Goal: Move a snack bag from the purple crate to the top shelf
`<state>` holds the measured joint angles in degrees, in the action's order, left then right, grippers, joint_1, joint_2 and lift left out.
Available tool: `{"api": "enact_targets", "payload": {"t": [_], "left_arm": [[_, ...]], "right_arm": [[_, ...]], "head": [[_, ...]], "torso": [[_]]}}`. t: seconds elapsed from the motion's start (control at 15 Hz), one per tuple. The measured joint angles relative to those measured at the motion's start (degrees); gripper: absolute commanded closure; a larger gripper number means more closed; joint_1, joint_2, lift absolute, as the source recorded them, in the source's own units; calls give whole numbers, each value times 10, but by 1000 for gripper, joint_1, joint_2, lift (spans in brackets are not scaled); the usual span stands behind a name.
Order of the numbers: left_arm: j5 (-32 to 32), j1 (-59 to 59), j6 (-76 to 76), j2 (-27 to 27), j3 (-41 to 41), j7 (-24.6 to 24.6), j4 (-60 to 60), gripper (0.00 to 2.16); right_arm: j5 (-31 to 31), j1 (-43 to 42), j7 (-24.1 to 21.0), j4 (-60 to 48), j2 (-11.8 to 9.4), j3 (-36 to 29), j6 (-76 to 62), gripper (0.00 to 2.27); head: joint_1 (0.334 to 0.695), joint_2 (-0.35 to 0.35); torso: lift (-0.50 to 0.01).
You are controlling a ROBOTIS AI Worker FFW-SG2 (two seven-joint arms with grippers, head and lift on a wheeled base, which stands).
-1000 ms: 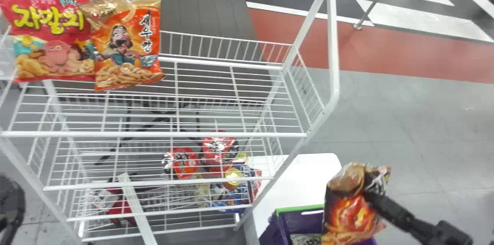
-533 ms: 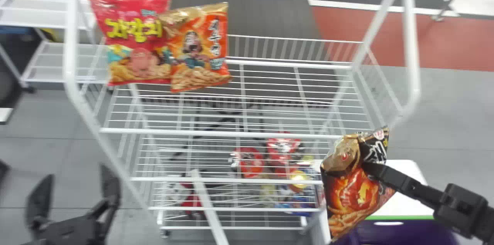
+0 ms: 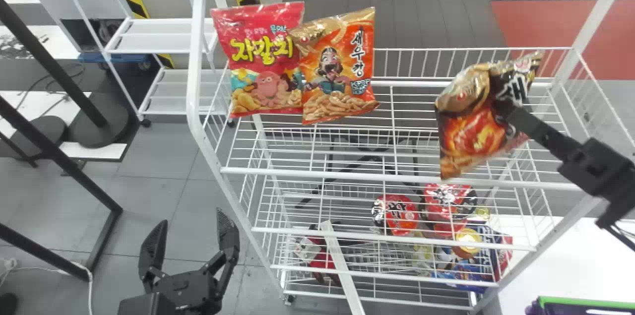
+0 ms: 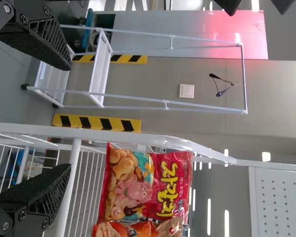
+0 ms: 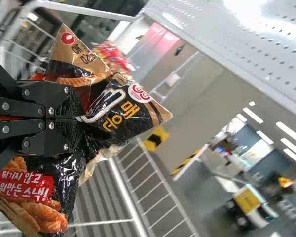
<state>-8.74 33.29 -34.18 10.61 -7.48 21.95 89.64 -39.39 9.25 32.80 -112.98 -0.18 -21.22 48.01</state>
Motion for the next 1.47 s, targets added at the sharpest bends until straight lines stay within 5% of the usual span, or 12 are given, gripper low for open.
{"api": "enact_targets", "payload": {"t": [0.47, 1.0, 1.47], "left_arm": [[-5, -10, 4, 5, -2, 0, -7, 124], [-12, -23, 4, 13, -15, -2, -19, 124], [-13, -21, -2, 18, -15, -1, -19, 124]], "right_arm": [[-110, -153, 109, 389, 0, 92, -273, 2199], [-150, -241, 147, 570, 0, 127, -355, 2172], [-138, -284, 132, 633, 0, 154, -421, 2007]], "head": [[695, 152], [695, 141], [695, 146]], "torso": [[7], [7], [7]]}}
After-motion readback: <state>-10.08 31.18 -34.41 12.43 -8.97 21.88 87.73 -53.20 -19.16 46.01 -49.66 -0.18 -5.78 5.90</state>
